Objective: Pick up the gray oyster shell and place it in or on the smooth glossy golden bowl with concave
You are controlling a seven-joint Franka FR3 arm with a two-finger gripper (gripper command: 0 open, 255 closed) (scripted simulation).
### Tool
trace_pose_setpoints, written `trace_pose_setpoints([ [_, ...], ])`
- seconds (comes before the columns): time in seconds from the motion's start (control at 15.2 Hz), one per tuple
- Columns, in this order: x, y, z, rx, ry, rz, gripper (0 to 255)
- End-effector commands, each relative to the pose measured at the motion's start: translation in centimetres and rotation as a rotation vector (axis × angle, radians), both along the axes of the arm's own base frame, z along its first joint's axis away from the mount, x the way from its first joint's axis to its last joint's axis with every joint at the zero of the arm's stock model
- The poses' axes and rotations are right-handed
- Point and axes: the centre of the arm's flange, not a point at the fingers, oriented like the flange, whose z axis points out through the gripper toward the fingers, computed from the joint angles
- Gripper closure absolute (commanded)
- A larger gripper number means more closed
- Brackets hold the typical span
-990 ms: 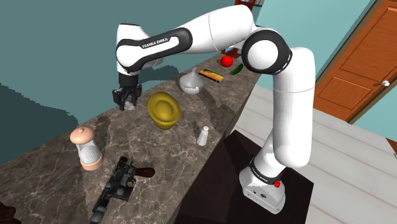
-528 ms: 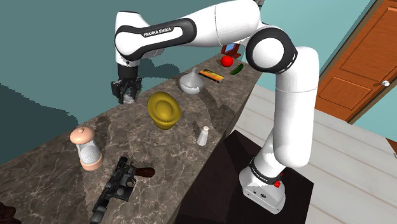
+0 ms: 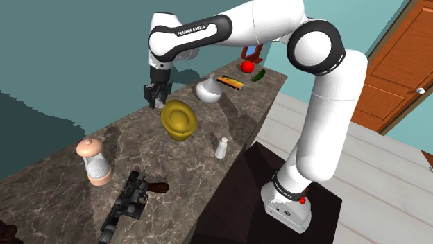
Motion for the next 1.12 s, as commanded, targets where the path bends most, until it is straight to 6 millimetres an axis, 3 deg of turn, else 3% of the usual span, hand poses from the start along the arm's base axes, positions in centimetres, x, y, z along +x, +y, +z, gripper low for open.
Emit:
trace_pose_setpoints([
  [0.0,-0.8,-2.6,0.0,0.0,0.0,0.001,255],
  [0.4,-3.2,-10.6,0.1,0.0,0.0,0.001,255],
  [1.06,-3.2,-10.6,-5.1,0.0,0.0,0.001,255],
])
